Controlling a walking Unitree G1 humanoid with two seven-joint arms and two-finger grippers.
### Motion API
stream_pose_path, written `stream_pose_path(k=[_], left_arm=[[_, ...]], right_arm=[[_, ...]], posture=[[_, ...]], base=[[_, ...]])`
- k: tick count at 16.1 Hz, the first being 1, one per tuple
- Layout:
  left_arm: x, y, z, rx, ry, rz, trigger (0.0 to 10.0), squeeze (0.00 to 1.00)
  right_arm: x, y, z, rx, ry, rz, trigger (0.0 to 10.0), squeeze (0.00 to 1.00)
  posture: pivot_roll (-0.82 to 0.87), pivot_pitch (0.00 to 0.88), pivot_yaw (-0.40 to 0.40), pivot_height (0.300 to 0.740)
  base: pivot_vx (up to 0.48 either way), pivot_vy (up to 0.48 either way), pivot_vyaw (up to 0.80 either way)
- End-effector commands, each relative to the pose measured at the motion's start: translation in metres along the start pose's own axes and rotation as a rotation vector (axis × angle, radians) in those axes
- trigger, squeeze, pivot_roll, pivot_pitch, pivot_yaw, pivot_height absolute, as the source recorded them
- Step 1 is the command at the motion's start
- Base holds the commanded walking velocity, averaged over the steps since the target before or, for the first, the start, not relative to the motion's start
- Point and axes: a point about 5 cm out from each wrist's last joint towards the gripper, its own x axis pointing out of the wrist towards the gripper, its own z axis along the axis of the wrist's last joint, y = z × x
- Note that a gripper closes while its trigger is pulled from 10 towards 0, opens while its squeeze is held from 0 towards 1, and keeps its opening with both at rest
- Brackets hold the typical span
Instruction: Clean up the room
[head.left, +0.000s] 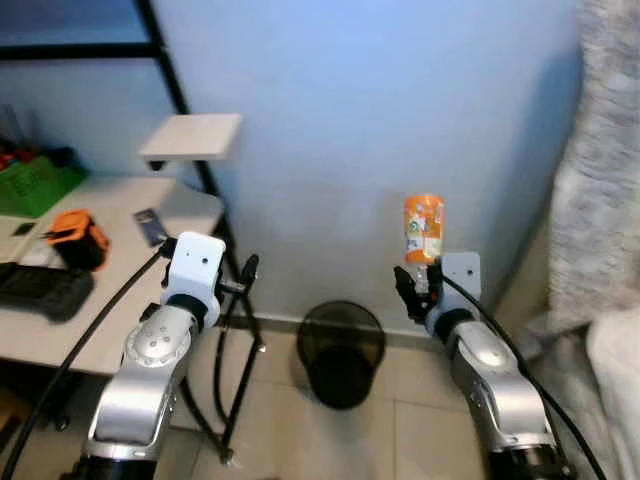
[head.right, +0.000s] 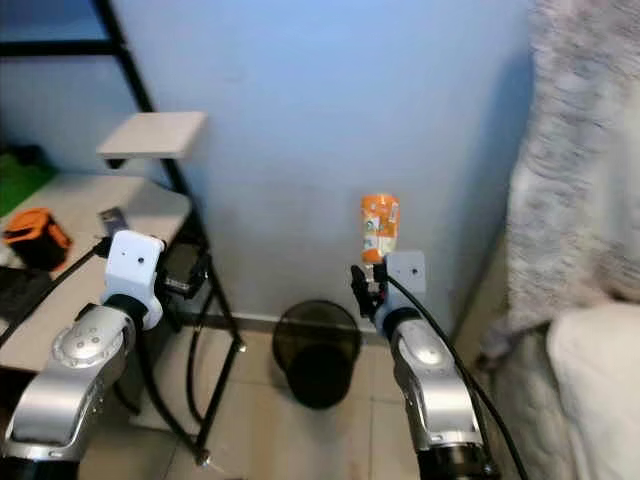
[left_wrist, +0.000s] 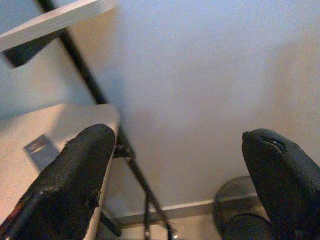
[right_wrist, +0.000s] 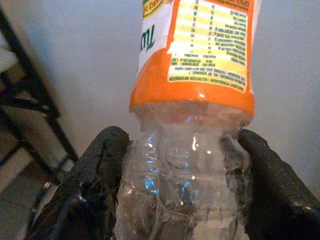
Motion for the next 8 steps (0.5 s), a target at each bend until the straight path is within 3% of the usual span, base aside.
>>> stream_pose_path(k=[1, 8], left_arm=[[-0.0011, 0.0053, 0.0012, 0.012, -0.001, 0.011, 10.0, 0.00], [-0.0008, 0.0026, 0.0004, 0.014, 0.001, 0.005, 10.0, 0.00]], right_arm=[[0.0027, 0.0075, 0.0077, -0.004, -0.030, 0.030, 10.0, 0.00], [0.0033, 0.0072, 0.0083, -0.012, -0.033, 0.030, 10.0, 0.00]], posture=[[-0.02, 0.000, 0.081, 0.740], [-0.03, 0.000, 0.077, 0.740]], base=[[0.304, 0.000, 0.00], [0.309, 0.000, 0.00]])
